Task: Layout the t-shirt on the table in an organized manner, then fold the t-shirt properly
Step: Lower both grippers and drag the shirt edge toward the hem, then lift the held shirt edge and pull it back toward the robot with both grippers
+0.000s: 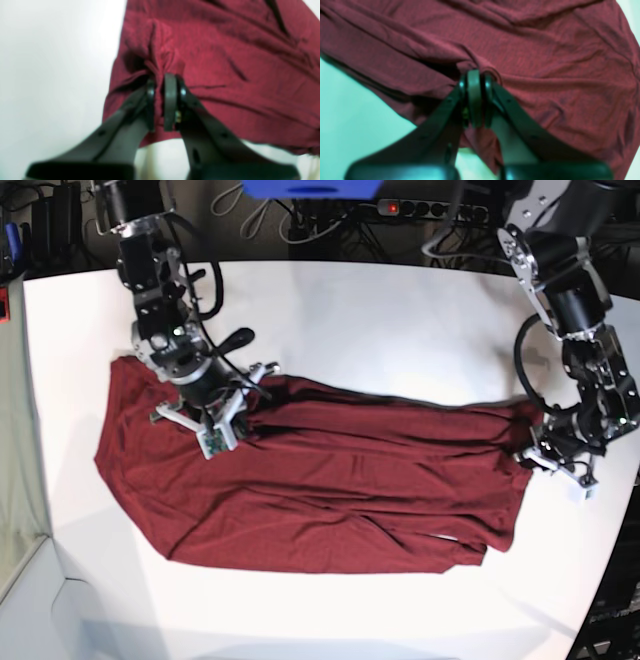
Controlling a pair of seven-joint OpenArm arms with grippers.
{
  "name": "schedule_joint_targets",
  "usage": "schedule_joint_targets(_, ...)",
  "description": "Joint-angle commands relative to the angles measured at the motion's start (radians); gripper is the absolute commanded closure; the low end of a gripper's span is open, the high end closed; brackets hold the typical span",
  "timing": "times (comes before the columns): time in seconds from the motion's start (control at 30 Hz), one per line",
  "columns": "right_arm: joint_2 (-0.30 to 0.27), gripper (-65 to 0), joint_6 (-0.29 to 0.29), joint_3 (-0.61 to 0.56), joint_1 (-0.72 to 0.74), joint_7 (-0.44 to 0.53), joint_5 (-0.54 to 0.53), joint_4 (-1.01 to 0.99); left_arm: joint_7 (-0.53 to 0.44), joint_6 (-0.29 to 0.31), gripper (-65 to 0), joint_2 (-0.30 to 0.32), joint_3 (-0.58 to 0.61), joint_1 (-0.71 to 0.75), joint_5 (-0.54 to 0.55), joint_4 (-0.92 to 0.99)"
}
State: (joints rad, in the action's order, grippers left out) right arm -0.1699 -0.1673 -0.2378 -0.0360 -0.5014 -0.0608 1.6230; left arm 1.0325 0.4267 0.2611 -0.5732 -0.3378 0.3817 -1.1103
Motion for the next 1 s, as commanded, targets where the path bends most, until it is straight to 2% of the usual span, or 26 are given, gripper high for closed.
schedule_joint_targets(0.0, -0.009, -7.3, -0.004, 0.005, 0.015, 0.025, -0.004, 0.016, -0.016, 0.002, -7.1, 0.024, 0.003, -0.019, 0.02, -0.017)
schedule_joint_targets(0.13, -0.015, -22.7, -0.004, 0.013, 0.003, 0.025, -0.004, 0.023, -0.014, 0.008, -28.2, 0.025, 0.0, -0.017, 0.024, -0.023)
schedule_joint_targets(0.23, -0.015, -31.3, -0.004, 0.013, -0.006, 0.027, -0.004, 0.033, -0.014, 0.011, -43.5, 0.027, -0.001, -0.002, 0.024, -0.024)
schedule_joint_targets(0.3, -0.015, -34.8, -0.004, 0.015, -0.008, 0.027, -0.003, 0.039, -0.014, 0.013, -48.4, 0.039, -0.001, 0.019, 0.026, -0.054)
schedule_joint_targets(0.47, -0.015, -36.5, -0.004, 0.015, -0.021, 0.027, -0.003, 0.049, -0.016, 0.013, -48.9, 0.039, -0.009, 0.108, 0.026, -0.182)
schedule_joint_targets(0.53, -0.015, -36.3, -0.004, 0.015, -0.035, 0.03, -0.003, 0.049, -0.022, 0.013, -48.9, 0.034, -0.047, 0.154, 0.026, -0.205)
schedule_joint_targets(0.67, -0.015, -36.3, -0.004, 0.015, -0.043, 0.03, -0.003, 0.046, -0.033, 0.013, -49.1, 0.005, -0.083, 0.193, 0.02, -0.175)
schedule_joint_targets(0.87, -0.015, -36.3, -0.004, 0.018, -0.061, 0.031, -0.003, 0.049, -0.113, 0.013, -49.1, -0.016, -0.077, 0.214, 0.024, -0.143)
schedule_joint_targets(0.97, -0.012, -36.4, -0.004, 0.058, -0.063, 0.028, -0.004, 0.049, -0.114, 0.013, -49.1, -0.024, -0.077, 0.213, 0.015, -0.143)
